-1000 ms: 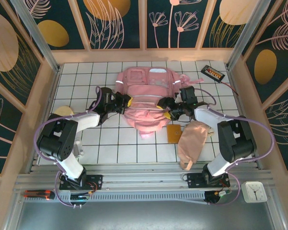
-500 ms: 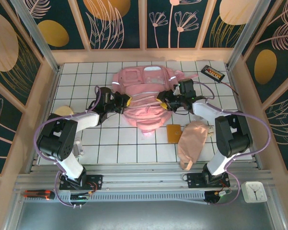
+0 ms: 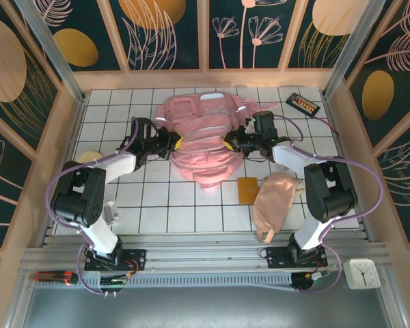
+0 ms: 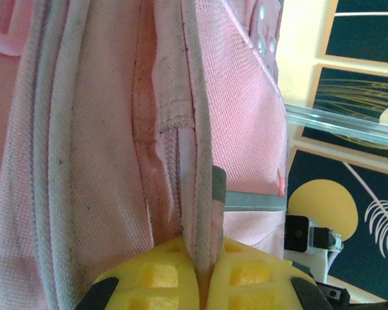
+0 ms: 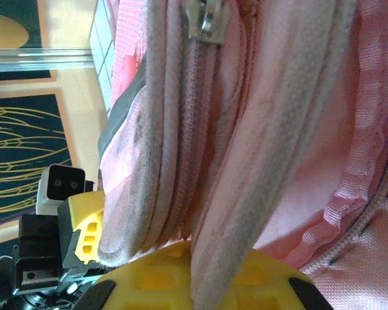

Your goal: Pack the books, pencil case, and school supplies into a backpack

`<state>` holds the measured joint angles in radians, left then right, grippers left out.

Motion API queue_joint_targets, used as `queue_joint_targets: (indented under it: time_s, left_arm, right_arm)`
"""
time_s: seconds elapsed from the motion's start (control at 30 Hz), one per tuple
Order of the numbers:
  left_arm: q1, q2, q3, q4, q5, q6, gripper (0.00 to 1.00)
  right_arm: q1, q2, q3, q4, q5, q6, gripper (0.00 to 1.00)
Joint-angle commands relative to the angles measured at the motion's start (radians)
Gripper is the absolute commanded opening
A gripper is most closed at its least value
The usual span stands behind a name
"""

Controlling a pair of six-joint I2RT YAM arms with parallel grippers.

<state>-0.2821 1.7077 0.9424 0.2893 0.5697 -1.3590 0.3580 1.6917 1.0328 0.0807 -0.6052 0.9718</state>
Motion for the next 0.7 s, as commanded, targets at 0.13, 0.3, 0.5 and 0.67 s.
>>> queue_joint_targets:
  time_s: [0.13, 0.3, 0.5, 0.67]
  left_arm:
    - [0.041, 0.088, 0.311, -0.360, 0.051, 0.427, 0.40]
    - [0.035, -0.058, 0.277, -0.555, 0.003, 0.652, 0.56]
    - [-0.089, -0.171, 0.289, -0.764, -0.188, 0.889, 0.56]
    - [-0.146, -0.220, 0.265, -0.807, -0.277, 0.931, 0.57]
  right_arm:
    - [0.109, 0.028, 0.047, 0.137, 0.034, 0.132, 0.00]
    - [0.160, 0.064, 0.133, 0.130, 0.061, 0.165, 0.00]
    - [0.180, 0.100, 0.206, 0.086, 0.065, 0.151, 0.00]
    - [0.193, 0.122, 0.243, 0.066, 0.078, 0.150, 0.00]
